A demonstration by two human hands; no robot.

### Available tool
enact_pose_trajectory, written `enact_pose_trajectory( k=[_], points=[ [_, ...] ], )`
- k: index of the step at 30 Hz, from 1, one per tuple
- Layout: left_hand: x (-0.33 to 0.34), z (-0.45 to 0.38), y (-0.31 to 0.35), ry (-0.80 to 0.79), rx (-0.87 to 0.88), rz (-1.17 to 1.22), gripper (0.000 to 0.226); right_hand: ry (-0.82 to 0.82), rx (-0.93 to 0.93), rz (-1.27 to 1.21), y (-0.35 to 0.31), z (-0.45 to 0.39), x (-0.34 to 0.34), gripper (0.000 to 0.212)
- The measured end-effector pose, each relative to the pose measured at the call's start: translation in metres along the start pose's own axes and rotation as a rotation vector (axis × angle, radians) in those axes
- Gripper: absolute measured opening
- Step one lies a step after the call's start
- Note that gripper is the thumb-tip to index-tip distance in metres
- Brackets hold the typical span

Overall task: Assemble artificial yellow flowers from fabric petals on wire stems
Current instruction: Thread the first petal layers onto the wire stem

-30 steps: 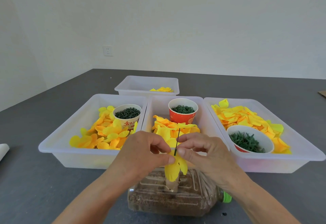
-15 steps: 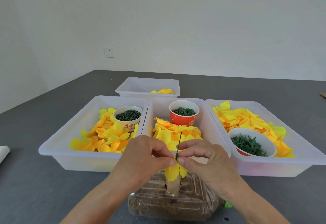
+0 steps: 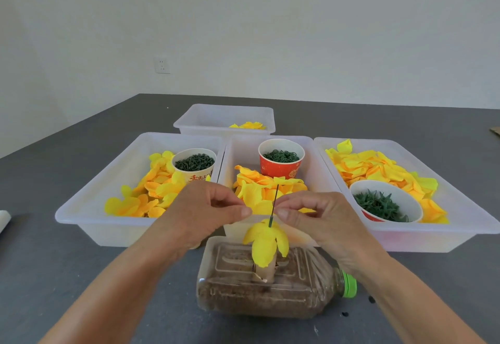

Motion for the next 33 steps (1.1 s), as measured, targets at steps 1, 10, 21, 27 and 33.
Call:
enact_pose_trajectory(
  k=[1,10,21,27,33],
  points=[
    [-0.002,-0.002,-0.002,0.007,-0.009,0.003,0.005,0.005,0.020,0.004,0.003,-0.001,0.000,0.007],
    [-0.006,-0.022,-0.017,0.042,-0.046,0.086,0.007,0.036,0.097,0.016,0.021,-0.007,-0.005,0.004],
    [-0.008,-0.044,-0.012,0.051,-0.007,0.138,0.008,0.010,0.134,0.032,0.028,-0.031,-0.009,0.006],
    [-0.006,-0.067,0.002,0.093,0.032,0.089,0.008,0.018,0.173,0.047,0.038,-0.051,-0.016,0.004],
    [-0.004,-0.098,0.013,0.176,0.044,-0.018,0.013,0.147,0.154,0.199,0.056,-0.089,-0.047,0.008]
  ],
)
Point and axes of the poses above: each hand's wrist, its own z-axis away from the middle knuckle, its own x-axis out of the palm, y = z × x, the point moved 8 cm from there along -z, towards the middle knuckle, and after that the axes turned 12 degrees about -x, right-handed, at the moved point
